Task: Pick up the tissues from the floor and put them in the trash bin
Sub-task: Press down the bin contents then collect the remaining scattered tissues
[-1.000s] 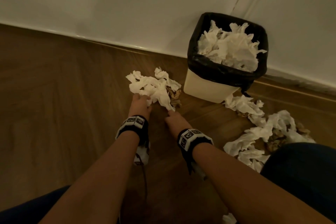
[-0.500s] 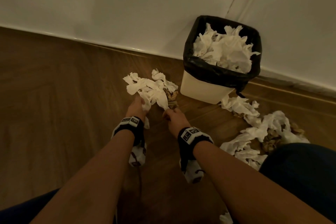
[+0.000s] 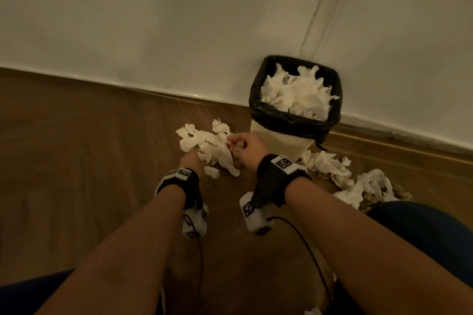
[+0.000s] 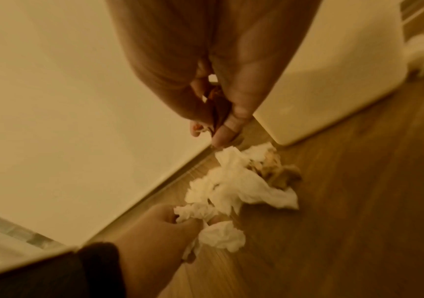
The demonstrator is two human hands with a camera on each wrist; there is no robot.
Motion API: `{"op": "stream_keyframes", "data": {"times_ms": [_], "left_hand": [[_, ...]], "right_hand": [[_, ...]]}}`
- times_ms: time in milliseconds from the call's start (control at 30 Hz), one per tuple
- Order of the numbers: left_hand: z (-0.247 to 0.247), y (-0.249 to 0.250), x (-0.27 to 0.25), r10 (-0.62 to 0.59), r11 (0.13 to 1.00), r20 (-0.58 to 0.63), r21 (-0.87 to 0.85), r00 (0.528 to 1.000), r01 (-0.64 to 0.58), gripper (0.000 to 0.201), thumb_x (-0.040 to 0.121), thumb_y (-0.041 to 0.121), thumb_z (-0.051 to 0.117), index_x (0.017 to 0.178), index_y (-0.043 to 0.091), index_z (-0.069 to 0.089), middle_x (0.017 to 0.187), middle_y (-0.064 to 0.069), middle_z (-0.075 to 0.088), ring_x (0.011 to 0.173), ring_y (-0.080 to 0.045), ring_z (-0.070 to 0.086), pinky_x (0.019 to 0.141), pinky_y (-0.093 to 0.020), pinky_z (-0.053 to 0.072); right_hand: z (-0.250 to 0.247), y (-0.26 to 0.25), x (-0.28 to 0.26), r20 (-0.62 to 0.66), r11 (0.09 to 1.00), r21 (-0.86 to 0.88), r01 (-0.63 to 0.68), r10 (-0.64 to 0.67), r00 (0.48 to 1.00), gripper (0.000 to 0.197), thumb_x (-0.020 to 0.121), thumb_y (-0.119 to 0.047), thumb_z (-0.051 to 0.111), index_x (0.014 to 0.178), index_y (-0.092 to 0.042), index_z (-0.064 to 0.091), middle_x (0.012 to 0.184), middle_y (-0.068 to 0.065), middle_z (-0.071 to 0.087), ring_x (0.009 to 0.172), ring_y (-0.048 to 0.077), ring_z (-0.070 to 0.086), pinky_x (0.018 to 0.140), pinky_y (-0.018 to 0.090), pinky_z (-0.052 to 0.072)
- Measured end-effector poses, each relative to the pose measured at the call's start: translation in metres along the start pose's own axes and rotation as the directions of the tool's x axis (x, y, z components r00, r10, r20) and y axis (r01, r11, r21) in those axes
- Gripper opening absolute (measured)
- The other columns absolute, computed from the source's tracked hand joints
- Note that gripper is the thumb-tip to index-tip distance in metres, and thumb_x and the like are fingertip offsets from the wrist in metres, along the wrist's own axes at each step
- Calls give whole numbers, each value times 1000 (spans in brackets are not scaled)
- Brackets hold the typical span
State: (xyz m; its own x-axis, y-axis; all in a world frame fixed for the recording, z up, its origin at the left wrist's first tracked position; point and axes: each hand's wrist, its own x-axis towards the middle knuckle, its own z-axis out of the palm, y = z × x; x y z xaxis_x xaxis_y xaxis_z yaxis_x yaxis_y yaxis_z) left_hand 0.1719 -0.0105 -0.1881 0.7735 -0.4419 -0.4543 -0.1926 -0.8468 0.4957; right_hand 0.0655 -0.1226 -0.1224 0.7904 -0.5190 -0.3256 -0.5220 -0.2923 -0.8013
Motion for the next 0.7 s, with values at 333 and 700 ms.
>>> {"op": "stream_keyframes", "data": {"times_ms": [333,700], "left_hand": [[-102,140,-72,262,858,-49,-445,964,-256,29,92,-4,36,108,10,56,94,-13,57,65,-23,53,53,-27,53],[-189,243,-152,591,744,-260,-191,764,-640,37,98,21,42,132,6,42,129,-19,50,113,-32,51,88,-31,39]], "right_hand": [[-131,-98,-59,-246,965,82,250,-223,943,30,88,13,45,104,-4,65,89,7,62,77,13,59,76,31,55],[-204,-168,-132,-446,868,370,332,-147,883,32,93,11,42,122,2,50,96,20,60,78,24,63,60,24,51]]}}
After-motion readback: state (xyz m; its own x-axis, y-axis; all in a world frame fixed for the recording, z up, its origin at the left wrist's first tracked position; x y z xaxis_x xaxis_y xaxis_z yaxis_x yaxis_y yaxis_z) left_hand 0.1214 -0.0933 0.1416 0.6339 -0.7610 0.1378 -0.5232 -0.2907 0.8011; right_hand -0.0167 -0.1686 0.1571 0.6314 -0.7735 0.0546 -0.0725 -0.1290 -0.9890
